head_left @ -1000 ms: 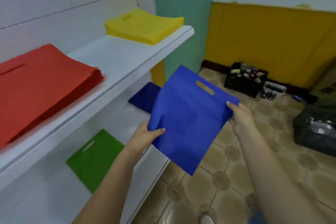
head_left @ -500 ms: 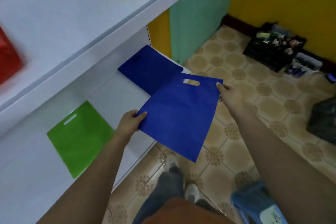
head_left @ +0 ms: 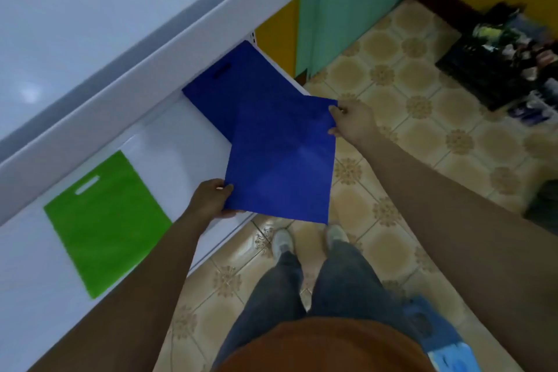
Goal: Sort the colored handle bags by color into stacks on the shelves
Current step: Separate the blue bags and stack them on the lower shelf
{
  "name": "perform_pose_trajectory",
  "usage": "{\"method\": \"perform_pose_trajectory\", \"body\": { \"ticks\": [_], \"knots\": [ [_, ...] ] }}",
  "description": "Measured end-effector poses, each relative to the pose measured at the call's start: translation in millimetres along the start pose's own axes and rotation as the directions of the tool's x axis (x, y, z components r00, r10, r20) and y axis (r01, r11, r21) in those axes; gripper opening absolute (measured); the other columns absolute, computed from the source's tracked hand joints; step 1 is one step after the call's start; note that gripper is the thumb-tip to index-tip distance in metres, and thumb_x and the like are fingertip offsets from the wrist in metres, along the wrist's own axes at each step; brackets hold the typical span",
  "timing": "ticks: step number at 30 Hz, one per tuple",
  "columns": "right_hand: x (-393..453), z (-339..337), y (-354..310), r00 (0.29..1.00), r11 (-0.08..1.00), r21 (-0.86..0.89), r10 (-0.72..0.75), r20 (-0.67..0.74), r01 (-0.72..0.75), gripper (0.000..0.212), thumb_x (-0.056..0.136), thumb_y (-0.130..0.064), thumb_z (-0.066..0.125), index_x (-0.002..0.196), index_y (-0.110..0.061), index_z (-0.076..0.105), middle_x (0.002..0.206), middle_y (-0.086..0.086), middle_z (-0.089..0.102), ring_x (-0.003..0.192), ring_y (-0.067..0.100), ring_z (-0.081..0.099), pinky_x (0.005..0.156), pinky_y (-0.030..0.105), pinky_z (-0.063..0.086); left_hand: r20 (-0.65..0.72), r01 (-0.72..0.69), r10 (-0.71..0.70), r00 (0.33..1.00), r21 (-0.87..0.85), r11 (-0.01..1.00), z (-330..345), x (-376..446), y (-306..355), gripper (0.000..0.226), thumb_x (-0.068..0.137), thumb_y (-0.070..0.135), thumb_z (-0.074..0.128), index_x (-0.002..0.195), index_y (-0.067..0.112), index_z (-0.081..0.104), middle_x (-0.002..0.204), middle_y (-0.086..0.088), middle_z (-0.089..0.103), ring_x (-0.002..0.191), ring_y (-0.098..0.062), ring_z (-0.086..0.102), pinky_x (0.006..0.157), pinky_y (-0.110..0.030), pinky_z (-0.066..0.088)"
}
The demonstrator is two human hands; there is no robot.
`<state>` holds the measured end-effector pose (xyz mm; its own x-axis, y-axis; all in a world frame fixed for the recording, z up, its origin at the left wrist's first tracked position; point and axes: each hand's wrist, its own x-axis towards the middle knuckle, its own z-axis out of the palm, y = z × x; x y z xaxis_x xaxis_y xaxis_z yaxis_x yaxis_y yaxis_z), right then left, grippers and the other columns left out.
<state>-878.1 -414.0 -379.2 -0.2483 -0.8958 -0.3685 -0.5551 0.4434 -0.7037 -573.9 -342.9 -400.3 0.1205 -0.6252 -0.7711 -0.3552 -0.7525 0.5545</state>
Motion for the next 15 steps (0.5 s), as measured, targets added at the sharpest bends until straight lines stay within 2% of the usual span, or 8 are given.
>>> {"method": "perform_pose_trajectory", "body": {
  "ticks": [2,3,5,6,8,10,12,15],
  "knots": [
    [36.7,6.1,-9.3,0.998,1.000,-0.013,-0.019,0.065,0.020,0.032,0.104,-0.027,0.042,0.110,-0.004,0.063,0.072,0.001,0.062,0.054,0.005,0.061,0.062,0.022,0.052,-0.019,0.056,-0.059,0.998,-0.105,0.993,4.6,7.3,5.9,0.014,0.101,0.013,0.052,0.109,0.003,0.058,0.097,-0.014,0.065,0.061,-0.025,0.072,0.048,-0.026,0.056],
    [55.8,10.7,-16.8,0.994,0.999,-0.012,-0.039,0.102,0.040,0.035,0.103,-0.027,0.043,0.112,0.000,0.061,0.078,0.007,0.064,0.060,0.007,0.064,0.059,0.018,0.050,-0.038,0.072,-0.081,0.996,-0.201,0.977,6.5,14.4,7.3,0.014,0.101,0.011,0.052,0.109,0.002,0.059,0.100,-0.017,0.065,0.062,-0.027,0.073,0.050,-0.027,0.057],
    [91.7,19.0,-36.6,0.977,0.994,0.003,-0.105,0.184,0.106,0.033,0.102,-0.029,0.044,0.112,-0.003,0.061,0.099,0.014,0.067,0.091,0.020,0.067,0.073,0.022,0.053,-0.069,0.074,-0.108,0.992,-0.379,0.922,11.3,31.0,12.9,0.019,0.100,0.009,0.053,0.114,-0.002,0.059,0.110,-0.022,0.065,0.075,-0.032,0.074,0.057,-0.031,0.059],
    [105.9,22.6,-48.0,0.965,0.987,0.015,-0.160,0.206,0.160,0.030,0.102,-0.031,0.044,0.115,-0.009,0.060,0.111,0.012,0.065,0.105,0.023,0.063,0.081,0.025,0.049,-0.079,0.076,-0.126,0.989,-0.460,0.885,15.5,38.8,17.8,0.022,0.100,0.008,0.053,0.118,-0.003,0.058,0.114,-0.023,0.064,0.079,-0.034,0.073,0.060,-0.032,0.060],
    [126.0,32.0,-70.5,0.942,0.967,0.076,-0.256,0.217,0.245,0.041,0.101,-0.034,0.046,0.138,-0.017,0.048,0.139,0.004,0.052,0.125,0.017,0.049,0.092,0.019,0.038,-0.094,0.064,-0.158,0.983,-0.631,0.774,23.5,57.9,28.2,0.025,0.100,0.005,0.051,0.122,-0.005,0.056,0.117,-0.023,0.062,0.077,-0.036,0.073,0.062,-0.035,0.061],
    [137.9,42.3,-81.0,0.927,0.949,0.121,-0.311,0.212,0.291,0.056,0.101,-0.035,0.048,0.150,-0.017,0.030,0.153,0.001,0.036,0.135,0.016,0.038,0.104,0.019,0.032,-0.131,0.046,-0.207,0.970,-0.734,0.677,33.0,74.3,41.9,0.027,0.100,0.003,0.050,0.125,-0.004,0.055,0.118,-0.022,0.061,0.078,-0.036,0.072,0.063,-0.037,0.061],
    [144.6,52.7,-70.8,0.907,0.936,0.015,-0.343,0.244,0.351,0.061,0.101,-0.034,0.048,0.152,-0.011,0.025,0.154,0.005,0.032,0.138,0.021,0.035,0.109,0.022,0.027,-0.190,0.016,-0.249,0.950,-0.764,0.645,42.2,90.0,51.4,0.029,0.100,0.005,0.049,0.128,-0.002,0.053,0.114,-0.021,0.062,0.074,-0.034,0.073,0.063,-0.039,0.062],
    [156.2,69.2,-29.6,0.906,0.892,-0.265,-0.278,0.319,0.366,0.058,0.100,-0.034,0.048,0.148,-0.007,0.029,0.144,0.013,0.042,0.127,0.029,0.044,0.101,0.031,0.036,-0.286,-0.035,-0.219,0.933,-0.677,0.735,57.2,119.4,61.8,0.035,0.100,0.007,0.048,0.134,-0.003,0.048,0.118,-0.019,0.062,0.085,-0.024,0.069,0.063,-0.028,0.058]
  ]
}}
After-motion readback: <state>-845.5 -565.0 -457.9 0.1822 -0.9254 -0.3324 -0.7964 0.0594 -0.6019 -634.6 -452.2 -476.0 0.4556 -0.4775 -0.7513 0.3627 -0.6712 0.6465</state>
